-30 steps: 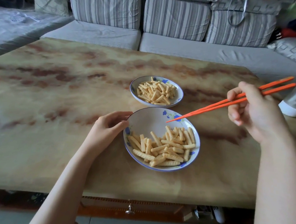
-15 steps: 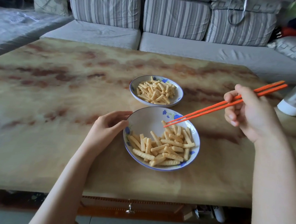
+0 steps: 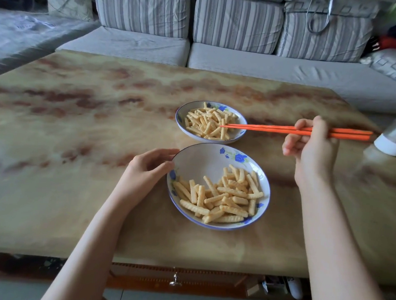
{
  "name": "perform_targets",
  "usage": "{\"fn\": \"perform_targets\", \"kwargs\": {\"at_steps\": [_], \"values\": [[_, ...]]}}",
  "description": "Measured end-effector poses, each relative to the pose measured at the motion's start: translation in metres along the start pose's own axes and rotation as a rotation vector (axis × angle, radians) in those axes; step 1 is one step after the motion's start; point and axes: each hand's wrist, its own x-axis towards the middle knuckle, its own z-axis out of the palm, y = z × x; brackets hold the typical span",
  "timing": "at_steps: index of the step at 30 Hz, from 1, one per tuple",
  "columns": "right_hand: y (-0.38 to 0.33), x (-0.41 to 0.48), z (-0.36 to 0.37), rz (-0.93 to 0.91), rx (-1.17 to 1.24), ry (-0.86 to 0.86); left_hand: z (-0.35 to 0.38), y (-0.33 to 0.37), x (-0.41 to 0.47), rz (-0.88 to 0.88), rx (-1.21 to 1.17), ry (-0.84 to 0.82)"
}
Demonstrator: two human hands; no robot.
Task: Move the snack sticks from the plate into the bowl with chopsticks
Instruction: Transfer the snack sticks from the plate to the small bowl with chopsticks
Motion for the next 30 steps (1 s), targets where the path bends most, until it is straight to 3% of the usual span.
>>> {"fn": "perform_targets", "kwargs": {"at_steps": [20, 30], "values": [[0.003, 0.003, 0.0, -0.05, -0.08, -0.156, 0.0, -0.001, 0.002, 0.005, 0.012, -0.009], [-0.041, 0.002, -0.029, -0.085, -0.355, -0.346, 0.0, -0.001, 0.001, 0.007, 0.014, -0.006]]}}
